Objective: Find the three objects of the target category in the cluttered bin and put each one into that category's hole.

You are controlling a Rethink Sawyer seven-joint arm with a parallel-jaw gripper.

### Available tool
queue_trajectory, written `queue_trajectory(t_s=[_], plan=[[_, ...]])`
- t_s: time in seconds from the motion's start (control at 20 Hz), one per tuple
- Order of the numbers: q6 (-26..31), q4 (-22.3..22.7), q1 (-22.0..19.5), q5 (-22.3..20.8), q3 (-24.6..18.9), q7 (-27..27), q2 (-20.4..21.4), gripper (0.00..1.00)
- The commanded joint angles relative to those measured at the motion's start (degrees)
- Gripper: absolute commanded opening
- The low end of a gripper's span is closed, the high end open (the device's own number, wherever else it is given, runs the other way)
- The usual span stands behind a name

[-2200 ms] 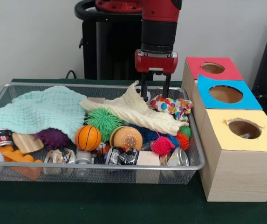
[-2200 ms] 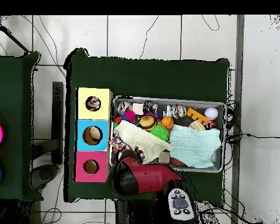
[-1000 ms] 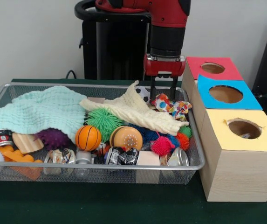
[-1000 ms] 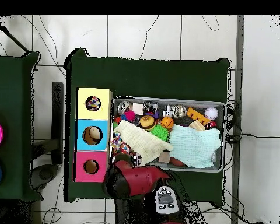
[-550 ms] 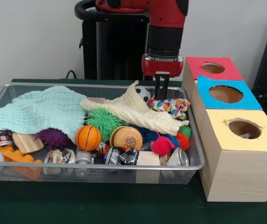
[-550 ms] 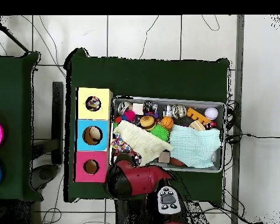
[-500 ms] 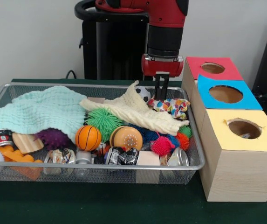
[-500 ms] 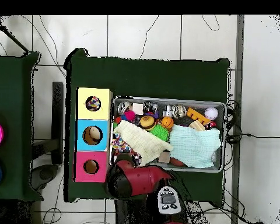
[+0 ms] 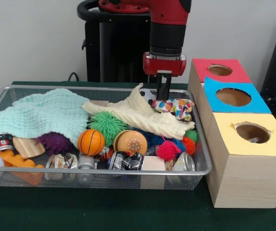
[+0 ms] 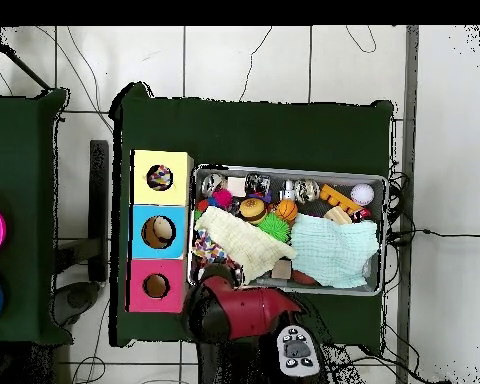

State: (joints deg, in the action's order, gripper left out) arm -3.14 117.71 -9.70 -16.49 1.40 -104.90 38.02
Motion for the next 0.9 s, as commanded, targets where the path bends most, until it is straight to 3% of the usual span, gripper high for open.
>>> queue_trajectory(t_s=[0.05, 0.7, 0.9], plan=[[4.05, 5.72, -2.78, 2.74, -4.92, -10.23, 8.45, 0.0], [6.3, 6.87, -3.15, 4.23, -5.86, -8.94, 11.7, 0.0], [8.67, 6.47, -2.13, 5.79, -6.4, -8.87, 14.38, 0.0]])
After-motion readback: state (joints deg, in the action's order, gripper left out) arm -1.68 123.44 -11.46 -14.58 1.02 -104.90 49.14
